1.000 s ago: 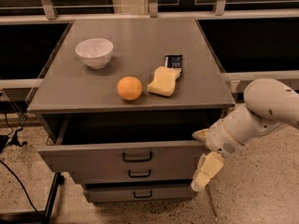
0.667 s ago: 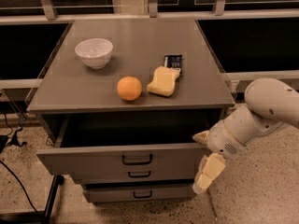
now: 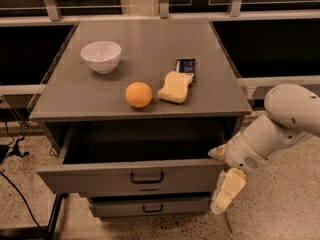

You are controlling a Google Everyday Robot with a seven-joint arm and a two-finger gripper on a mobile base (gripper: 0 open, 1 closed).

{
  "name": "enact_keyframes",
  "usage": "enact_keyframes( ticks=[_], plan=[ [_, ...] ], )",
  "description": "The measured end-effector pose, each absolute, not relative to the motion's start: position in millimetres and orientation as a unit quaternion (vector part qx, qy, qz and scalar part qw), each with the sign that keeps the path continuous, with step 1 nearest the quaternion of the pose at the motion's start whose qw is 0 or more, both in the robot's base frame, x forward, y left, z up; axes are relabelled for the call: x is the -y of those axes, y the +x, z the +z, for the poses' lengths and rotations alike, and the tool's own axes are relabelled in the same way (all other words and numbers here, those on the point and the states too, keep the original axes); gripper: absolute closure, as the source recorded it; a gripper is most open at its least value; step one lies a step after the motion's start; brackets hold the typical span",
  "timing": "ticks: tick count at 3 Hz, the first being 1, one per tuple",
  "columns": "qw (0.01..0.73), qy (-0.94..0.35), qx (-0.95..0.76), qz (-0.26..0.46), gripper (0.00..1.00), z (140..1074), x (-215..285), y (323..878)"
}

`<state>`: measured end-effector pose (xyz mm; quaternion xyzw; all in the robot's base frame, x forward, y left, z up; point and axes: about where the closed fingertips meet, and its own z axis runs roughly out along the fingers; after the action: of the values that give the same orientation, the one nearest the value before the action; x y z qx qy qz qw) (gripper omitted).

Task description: Open top drawer

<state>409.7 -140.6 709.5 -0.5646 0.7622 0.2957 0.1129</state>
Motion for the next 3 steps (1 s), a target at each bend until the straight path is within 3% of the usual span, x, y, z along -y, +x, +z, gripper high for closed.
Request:
enact_keyframes(
  ticks=[3],
  plan=[
    [0.055,-0.555,-0.764,0.323,0.00,721.0,146.6,379.8]
  ],
)
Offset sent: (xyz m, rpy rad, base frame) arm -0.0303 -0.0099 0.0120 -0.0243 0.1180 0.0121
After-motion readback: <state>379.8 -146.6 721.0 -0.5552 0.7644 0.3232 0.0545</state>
